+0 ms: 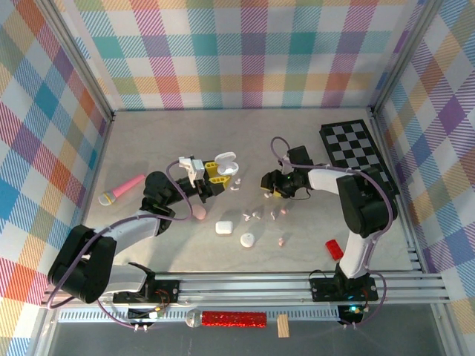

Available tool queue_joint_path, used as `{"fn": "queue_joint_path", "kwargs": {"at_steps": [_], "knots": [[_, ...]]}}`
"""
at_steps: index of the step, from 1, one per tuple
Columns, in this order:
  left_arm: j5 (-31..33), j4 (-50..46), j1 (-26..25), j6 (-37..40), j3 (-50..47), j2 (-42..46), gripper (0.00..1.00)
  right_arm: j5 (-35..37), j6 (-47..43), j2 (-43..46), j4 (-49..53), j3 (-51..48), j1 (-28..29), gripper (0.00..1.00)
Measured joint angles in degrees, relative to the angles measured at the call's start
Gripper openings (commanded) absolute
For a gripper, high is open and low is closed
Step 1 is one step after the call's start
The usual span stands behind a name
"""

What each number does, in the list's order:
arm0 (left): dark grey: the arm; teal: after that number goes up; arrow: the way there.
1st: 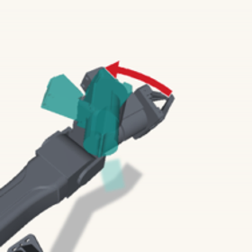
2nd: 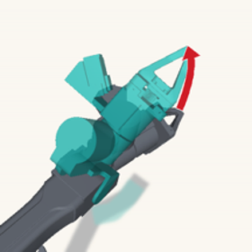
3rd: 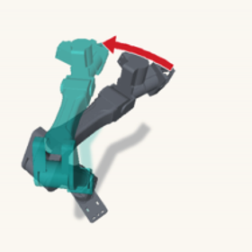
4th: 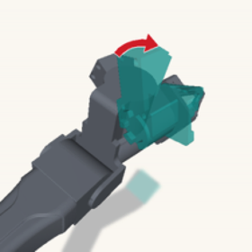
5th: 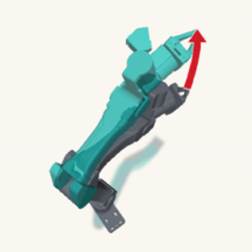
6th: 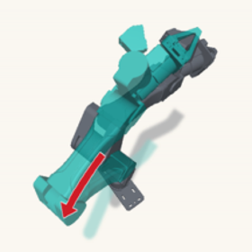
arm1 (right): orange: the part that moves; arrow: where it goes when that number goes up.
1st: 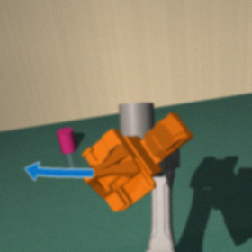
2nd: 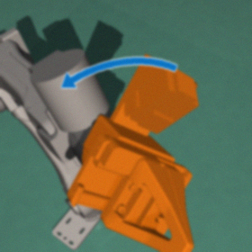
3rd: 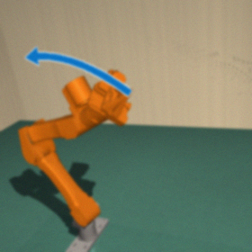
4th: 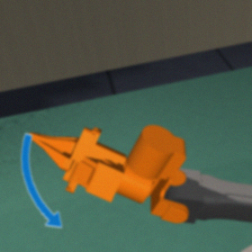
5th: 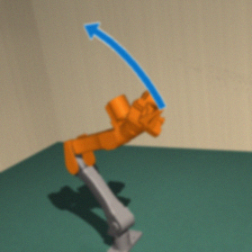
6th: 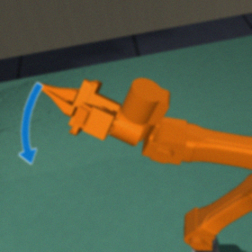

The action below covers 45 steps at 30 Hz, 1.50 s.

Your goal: Insert wireless bluetooth earbuds into charging case

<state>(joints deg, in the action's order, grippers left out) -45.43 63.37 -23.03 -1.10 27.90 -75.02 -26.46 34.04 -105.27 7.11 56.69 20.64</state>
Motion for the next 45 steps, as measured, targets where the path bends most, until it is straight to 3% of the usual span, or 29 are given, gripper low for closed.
{"fn": "queue_joint_path", "kwargs": {"at_steps": [10,21,28,35,45], "knots": [[1.11,2.16,2.23,-0.81,0.02,-0.70,0.38,9.49,-2.93,3.54,7.54,1.33,1.18,0.56],[3.08,7.30,10.40,-1.73,2.82,-5.62,0.38,37.24,-10.78,5.64,21.31,11.82,14.43,0.56],[3.08,9.01,14.21,-2.56,4.52,-5.64,0.38,51.06,-13.90,-1.31,29.24,19.28,21.33,0.49],[3.06,9.05,14.36,-2.56,4.61,-5.64,0.38,56.48,-15.28,-8.17,34.91,23.37,23.32,0.45],[2.99,9.05,14.36,-2.56,4.61,-5.64,0.38,57.75,-16.44,-12.02,37.75,25.11,23.47,0.36]]}}
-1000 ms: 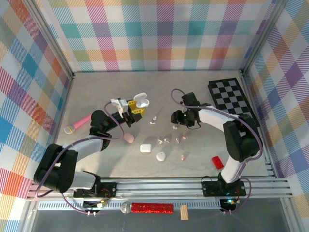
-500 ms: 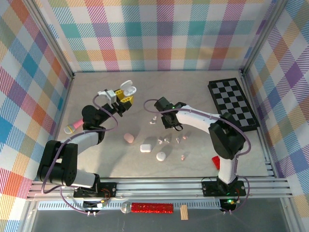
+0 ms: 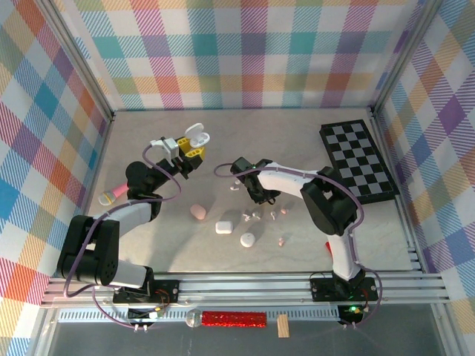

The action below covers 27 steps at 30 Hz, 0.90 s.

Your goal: Insert wireless bluetooth earbuds into charging case

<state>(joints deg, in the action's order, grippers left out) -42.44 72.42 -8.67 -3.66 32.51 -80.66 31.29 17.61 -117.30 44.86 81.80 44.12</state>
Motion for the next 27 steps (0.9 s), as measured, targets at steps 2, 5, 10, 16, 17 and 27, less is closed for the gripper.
{"fn": "queue_joint_path", "kwargs": {"at_steps": [2,5,10,16,17,27], "knots": [[-0.11,0.00,0.00,-0.02,0.00,0.00,0.38,0.02,-0.22,-0.13,0.02,0.42,0.00,0.35],[-0.13,0.00,0.00,-0.02,0.00,0.00,0.38,0.02,-0.57,-0.50,0.11,0.76,0.00,0.34],[-0.20,0.00,0.00,-0.02,0.00,0.00,0.38,-0.02,-0.74,-1.29,0.50,1.53,0.07,0.29],[-0.57,0.00,0.00,-0.22,0.00,0.00,0.38,-0.48,-0.52,-1.60,0.90,1.95,-0.07,0.20],[-0.57,0.00,0.00,-0.22,0.00,0.00,0.38,-0.48,-0.50,-1.60,0.92,1.95,-0.11,0.20],[-1.27,0.00,-0.15,-0.66,0.00,0.00,0.38,-8.61,-0.07,5.35,-2.51,-4.26,-3.78,0.20]]}}
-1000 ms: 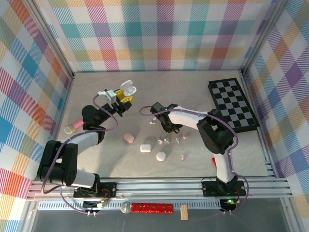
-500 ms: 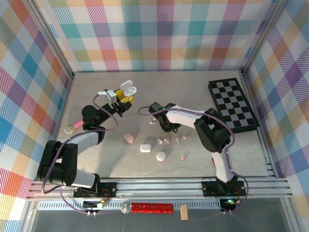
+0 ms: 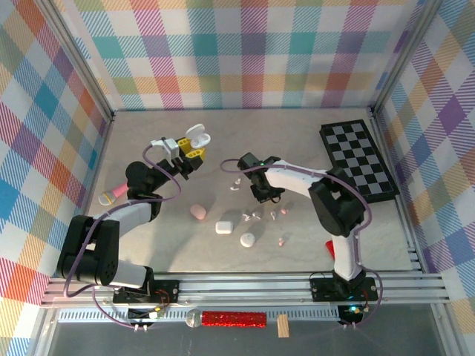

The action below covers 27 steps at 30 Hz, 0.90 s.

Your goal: Insert wireless bluetooth earbuds into charging case

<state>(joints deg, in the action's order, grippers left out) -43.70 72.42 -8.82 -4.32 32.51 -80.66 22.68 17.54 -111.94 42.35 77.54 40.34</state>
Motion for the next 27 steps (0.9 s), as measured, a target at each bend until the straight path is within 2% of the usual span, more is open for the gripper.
{"fn": "queue_joint_path", "kwargs": {"at_steps": [6,14,27], "knots": [[-0.44,-0.37,-1.75,0.76,0.04,-0.35,0.38,-9.64,2.36,10.51,-3.50,-4.74,-3.72,0.22],[-1.33,-4.31,-7.74,5.29,1.79,-2.64,0.38,-21.62,5.22,23.08,-5.25,-8.37,-7.39,0.21],[-1.75,-4.59,-15.10,6.93,6.60,-12.28,0.37,-42.10,9.16,36.89,-8.66,-8.79,-14.47,0.21]]}}
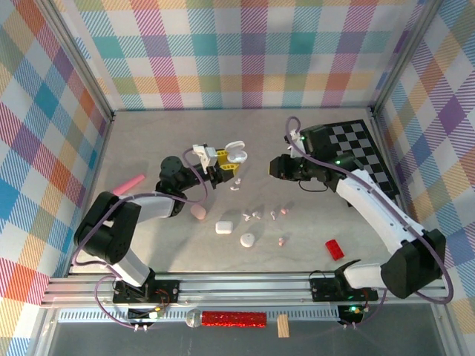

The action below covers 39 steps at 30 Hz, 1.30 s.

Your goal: Insert wireless bluetooth earbuds into charging case

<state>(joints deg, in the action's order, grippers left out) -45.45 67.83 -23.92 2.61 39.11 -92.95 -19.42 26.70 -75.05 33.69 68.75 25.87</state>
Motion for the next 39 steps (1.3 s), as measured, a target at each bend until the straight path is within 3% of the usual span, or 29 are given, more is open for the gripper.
{"fn": "queue_joint_path", "kwargs": {"at_steps": [7,13,39], "knots": [[-0.66,0.24,-3.08,-0.02,2.43,-2.82,0.36,-9.60,1.01,0.96,-3.26,0.00,-1.11,0.21],[-1.79,0.24,-4.35,-0.20,3.26,-3.43,0.36,-13.77,1.09,-0.09,-5.09,0.81,-1.11,0.21],[-4.94,1.75,-5.25,-2.84,3.85,-4.13,0.37,-14.58,1.14,-5.16,-8.74,4.02,-1.11,0.21]]}}
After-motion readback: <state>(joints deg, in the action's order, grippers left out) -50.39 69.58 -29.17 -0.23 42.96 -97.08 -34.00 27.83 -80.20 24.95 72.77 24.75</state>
